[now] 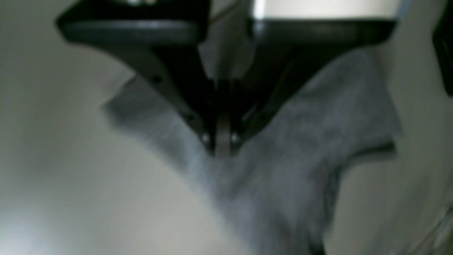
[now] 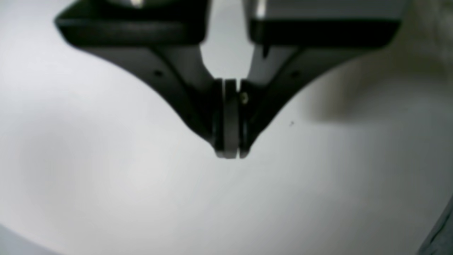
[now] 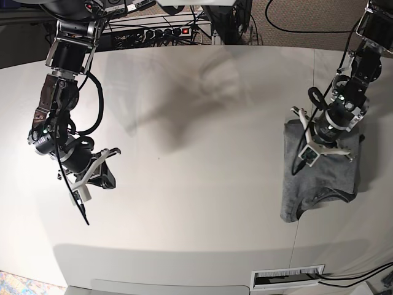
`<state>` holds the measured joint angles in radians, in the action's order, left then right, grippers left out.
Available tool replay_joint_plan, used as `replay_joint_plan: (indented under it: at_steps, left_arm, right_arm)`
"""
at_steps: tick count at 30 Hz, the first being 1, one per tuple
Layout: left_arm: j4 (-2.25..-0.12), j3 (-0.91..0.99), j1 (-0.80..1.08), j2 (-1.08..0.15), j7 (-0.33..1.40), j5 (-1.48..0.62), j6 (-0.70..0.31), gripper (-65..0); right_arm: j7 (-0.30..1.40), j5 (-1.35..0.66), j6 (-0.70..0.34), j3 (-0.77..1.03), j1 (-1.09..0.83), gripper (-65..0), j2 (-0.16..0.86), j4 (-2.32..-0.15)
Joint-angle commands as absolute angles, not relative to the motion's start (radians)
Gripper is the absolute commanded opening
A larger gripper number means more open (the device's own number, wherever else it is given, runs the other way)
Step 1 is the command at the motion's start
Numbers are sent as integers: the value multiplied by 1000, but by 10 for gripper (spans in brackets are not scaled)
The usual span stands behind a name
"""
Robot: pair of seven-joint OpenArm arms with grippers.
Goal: Fold the T-shirt properly
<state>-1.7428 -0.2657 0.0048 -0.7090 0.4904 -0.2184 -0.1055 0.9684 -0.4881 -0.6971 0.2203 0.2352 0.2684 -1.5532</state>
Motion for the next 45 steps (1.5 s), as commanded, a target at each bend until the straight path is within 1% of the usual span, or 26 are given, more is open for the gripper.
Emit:
replay_joint_plan:
  at_steps: [1,3,6,9,13,21,27,34,42,45]
  left_arm:
    - [-1796,-257,-11,-726,495,-226,-100,-650]
    - [-1876,-257,-11,-725,548,-255,-76,-650]
    - [-1971,-257,9,-723,588,-230,-23,-650]
    - [-2042,-257,73,-720,609,-186,13,-650]
    - [-2129,-257,191,-712,616,-128,75,-650]
    - [-2325,-257,447,-661,666,81,194,-650]
    - [-2356,-257,612,-610,665,168,248,-650]
    - [-2356,-257,767,-596,665,231,286,-650]
    - [-2356,-257,950,-593,665,225,332,-650]
    - [-2347,-257,1004,-566,663,207,341,-650]
  right_arm:
    - [945,-509,-698,225,260,-650,283,-1574]
    - [980,-522,-698,225,260,-650,283,-1593]
    - [1054,-578,-698,224,257,-650,292,-1641]
    - [1058,-616,-698,224,215,-650,332,-1673]
    - [1058,-645,-698,240,118,-650,369,-1710]
    - [1060,-658,-698,365,-132,-650,369,-1901]
    - [1059,-660,-698,479,-312,-650,368,-1985]
    - [1067,-712,-698,596,-510,-650,357,-1996]
    - [1080,-743,-698,616,-771,-650,358,-1996]
    - [1082,-762,-698,616,-850,-650,357,-1996]
